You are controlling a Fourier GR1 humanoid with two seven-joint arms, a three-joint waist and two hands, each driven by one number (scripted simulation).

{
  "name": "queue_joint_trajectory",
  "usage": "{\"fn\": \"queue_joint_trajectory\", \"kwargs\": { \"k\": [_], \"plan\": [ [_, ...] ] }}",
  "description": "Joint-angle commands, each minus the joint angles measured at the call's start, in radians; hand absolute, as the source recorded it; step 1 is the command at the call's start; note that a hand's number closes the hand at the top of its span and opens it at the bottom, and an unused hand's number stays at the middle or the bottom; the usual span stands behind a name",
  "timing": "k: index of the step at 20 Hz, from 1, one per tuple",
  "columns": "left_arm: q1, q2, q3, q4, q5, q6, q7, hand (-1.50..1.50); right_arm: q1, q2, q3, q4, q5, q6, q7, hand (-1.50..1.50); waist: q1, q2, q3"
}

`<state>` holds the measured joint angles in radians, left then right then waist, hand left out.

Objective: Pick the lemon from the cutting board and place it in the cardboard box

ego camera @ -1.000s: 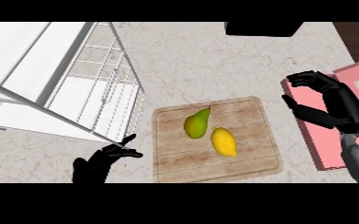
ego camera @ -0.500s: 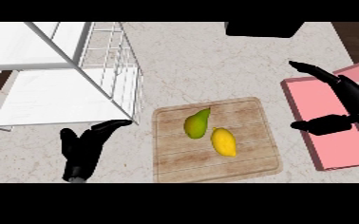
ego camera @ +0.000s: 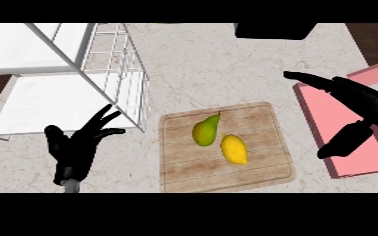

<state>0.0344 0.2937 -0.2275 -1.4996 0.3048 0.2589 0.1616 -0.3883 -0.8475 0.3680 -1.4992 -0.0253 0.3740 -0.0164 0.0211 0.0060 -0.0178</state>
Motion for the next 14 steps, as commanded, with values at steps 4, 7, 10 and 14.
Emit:
{"fn": "queue_joint_trajectory", "kwargs": {
  "k": [4, 7, 10, 14],
  "plan": [
    [-0.142, -0.023, 0.064, -0.073, -0.018, 0.055, -0.061, 0.0, -0.072, 0.08, 0.043, -0.091, -0.077, 0.073, 0.178, -1.5, -0.017, -0.011, 0.015],
    [-0.115, -0.007, 0.075, -0.105, -0.001, 0.039, -0.059, 0.0, -0.066, 0.109, 0.049, -0.124, -0.083, 0.05, 0.232, -1.5, -0.017, -0.012, 0.016],
    [-0.121, 0.001, 0.083, -0.122, 0.004, 0.037, -0.051, 0.0, -0.065, 0.132, 0.091, -0.142, -0.022, 0.013, 0.31, -1.5, -0.016, -0.013, 0.016],
    [-0.109, 0.033, 0.109, -0.135, 0.028, 0.012, -0.032, 0.0, -0.033, 0.139, 0.098, -0.162, -0.018, 0.012, 0.346, -1.5, -0.019, -0.013, 0.017]
  ]
}}
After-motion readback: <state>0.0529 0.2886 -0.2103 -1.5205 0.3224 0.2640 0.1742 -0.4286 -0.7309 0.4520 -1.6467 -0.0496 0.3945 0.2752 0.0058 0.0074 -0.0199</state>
